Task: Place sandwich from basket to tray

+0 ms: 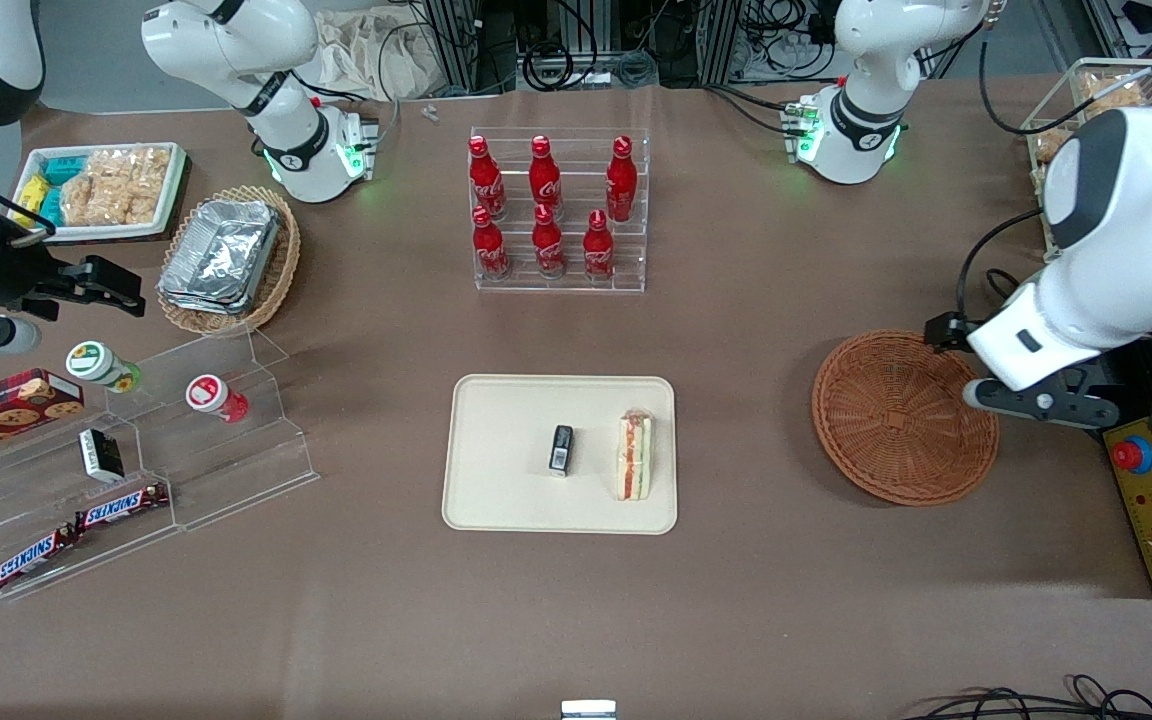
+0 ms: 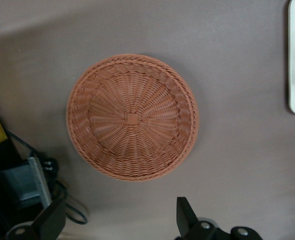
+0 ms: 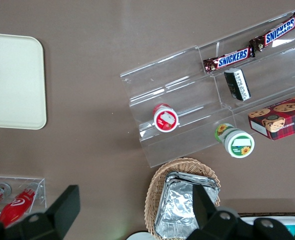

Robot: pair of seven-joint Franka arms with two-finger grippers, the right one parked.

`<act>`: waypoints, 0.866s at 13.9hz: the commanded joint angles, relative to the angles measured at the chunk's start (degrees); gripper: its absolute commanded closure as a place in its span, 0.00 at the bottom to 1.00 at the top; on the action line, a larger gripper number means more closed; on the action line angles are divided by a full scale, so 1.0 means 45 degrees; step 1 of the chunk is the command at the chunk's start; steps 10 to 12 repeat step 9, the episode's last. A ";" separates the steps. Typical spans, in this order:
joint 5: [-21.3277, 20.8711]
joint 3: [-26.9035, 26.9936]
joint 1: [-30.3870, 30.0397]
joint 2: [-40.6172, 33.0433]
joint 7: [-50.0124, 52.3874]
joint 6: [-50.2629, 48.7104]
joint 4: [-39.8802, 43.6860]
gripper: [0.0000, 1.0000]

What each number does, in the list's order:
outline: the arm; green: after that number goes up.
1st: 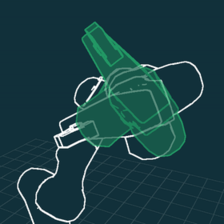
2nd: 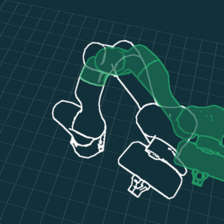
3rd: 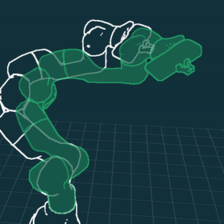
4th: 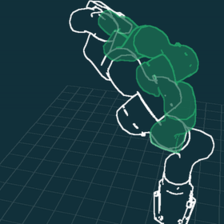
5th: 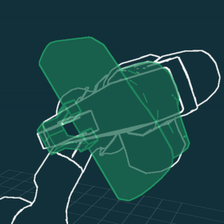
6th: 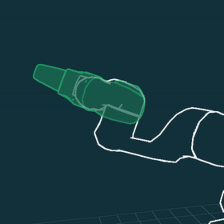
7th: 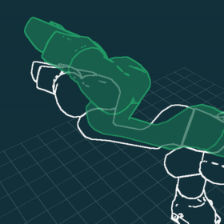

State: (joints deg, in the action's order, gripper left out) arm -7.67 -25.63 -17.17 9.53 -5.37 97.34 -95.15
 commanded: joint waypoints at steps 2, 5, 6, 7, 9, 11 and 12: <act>0.0161 -0.0086 -0.0130 0.0419 -0.0370 -0.0301 0.1101 0.00; 0.0161 -0.0086 -0.0149 0.0655 -0.0291 -0.0712 0.1535 0.00; 0.0199 0.0107 -0.0111 0.0636 -0.0291 -0.0887 0.1593 0.00; 0.0374 0.0689 0.0334 0.0674 -0.0272 -0.0927 0.1709 0.00; 0.1152 0.2095 0.1292 0.0597 -0.0213 -0.0966 0.1769 0.00; 0.1152 0.2095 0.1292 0.0597 -0.0213 -0.0966 0.1769 0.00; 0.1152 0.2095 0.1292 0.0597 -0.0213 -0.0966 0.1769 0.00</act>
